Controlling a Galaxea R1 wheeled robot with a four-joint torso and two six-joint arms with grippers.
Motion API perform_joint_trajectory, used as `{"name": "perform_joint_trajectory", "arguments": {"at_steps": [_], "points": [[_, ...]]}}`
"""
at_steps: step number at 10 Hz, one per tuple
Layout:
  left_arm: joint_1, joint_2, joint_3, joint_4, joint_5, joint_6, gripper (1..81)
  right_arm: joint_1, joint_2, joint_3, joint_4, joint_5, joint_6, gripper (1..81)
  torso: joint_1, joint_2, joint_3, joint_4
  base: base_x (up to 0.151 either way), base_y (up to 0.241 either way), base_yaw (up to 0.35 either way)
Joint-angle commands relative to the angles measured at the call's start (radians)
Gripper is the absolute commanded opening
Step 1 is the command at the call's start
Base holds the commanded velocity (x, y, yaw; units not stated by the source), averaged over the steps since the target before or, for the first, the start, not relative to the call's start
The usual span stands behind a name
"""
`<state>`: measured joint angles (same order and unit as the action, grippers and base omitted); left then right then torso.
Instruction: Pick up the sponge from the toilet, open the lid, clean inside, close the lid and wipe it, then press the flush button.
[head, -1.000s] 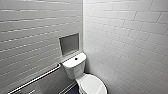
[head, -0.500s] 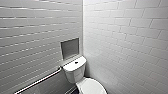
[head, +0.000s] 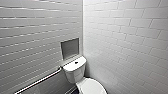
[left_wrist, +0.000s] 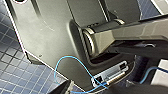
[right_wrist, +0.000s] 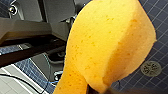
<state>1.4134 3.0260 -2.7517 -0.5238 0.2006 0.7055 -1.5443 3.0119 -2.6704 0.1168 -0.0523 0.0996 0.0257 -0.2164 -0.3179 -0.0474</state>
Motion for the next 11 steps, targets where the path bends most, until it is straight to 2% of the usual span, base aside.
{"name": "perform_joint_trajectory", "arguments": {"at_steps": [1,2,4,5,7,8,11], "points": [[-0.044,0.005,0.0,-0.064,-0.009,-0.009,81.1,0.058,0.0,-0.009,-0.009,-0.081,-0.001,1.0,0.0,0.0,0.0,0.0,0.0,0.0,0.0],[-0.044,0.008,0.0,-0.07,-0.03,-0.009,81.1,0.071,-0.003,-0.023,-0.028,-0.095,-0.017,1.0,0.0,0.0,0.0,0.0,0.0,0.0,0.0],[-0.05,-0.008,0.006,-0.068,-0.015,-0.005,81.1,0.078,-0.017,-0.003,-0.052,-0.096,-0.026,1.0,0.0,0.0,0.0,0.0,0.0,0.0,0.0],[-0.052,-0.025,0.022,-0.067,-0.013,0.003,81.1,0.077,-0.056,0.097,-0.11,-0.083,-0.043,1.0,0.0,0.0,0.0,0.0,0.0,0.0,0.0],[-0.05,-0.073,0.096,-0.064,-0.013,0.005,81.1,0.071,-0.161,0.306,-0.109,-0.028,-0.043,1.0,0.0,0.0,0.0,0.0,0.0,0.0,0.0],[-0.052,-0.104,0.156,-0.064,-0.015,0.005,81.1,0.066,-0.186,0.351,-0.105,-0.001,-0.043,1.0,0.0,0.0,0.0,0.0,0.0,0.0,0.0],[-0.05,-0.133,0.208,-0.064,-0.018,0.003,81.1,0.06,-0.186,0.344,-0.106,0.002,-0.043,1.0,0.0,0.0,0.0,0.0,0.0,0.0,0.0]]}}
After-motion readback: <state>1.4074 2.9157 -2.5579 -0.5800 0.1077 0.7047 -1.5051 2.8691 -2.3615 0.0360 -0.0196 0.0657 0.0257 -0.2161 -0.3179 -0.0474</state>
